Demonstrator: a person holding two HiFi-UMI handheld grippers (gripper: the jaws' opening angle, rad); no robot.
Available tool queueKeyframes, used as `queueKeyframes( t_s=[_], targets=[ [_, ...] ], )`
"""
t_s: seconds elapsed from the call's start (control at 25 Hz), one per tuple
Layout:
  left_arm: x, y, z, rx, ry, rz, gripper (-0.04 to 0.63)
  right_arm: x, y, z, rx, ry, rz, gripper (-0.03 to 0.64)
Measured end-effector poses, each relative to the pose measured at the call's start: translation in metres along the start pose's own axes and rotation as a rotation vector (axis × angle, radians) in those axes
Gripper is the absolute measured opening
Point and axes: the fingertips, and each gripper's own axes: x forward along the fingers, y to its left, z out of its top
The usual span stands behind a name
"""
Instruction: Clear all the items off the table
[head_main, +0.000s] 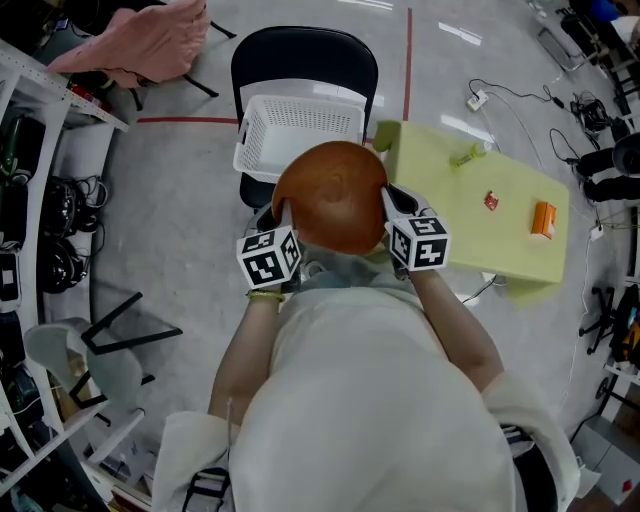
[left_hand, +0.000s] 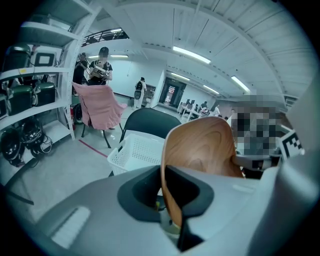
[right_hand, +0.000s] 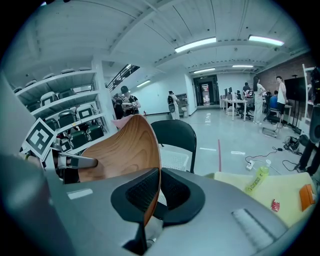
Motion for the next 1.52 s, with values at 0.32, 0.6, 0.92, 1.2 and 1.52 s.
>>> queueKeyframes(
  t_s=[0.32,0.6,0.92,1.2,1.52],
  targets=[
    [0.001,0.035,0.009,-0.021,0.002,0.019,0.035,0.027,0.026,0.007,-0.006,0.021,0.016,0.014],
    [0.011,0.067,0.018,-0.039,0.003,0.043,0.037,0.060,0.044,0.019,-0.028,0.046,0.047,0.014],
    [0.042,0.087,0.034,-0.029,0.022,0.056,0.038,0.101,0.042,0.036,-0.028,0.064,0.062,0.014],
    [0.087,0.102,0.045,0.016,0.055,0.054,0.043,0.147,0.028,0.044,-0.017,0.085,0.064,0.012],
    [0.143,0.121,0.042,0.043,0.140,0.052,0.046,0.204,0.010,0.034,0.015,0.163,0.051,0.012]
  ],
)
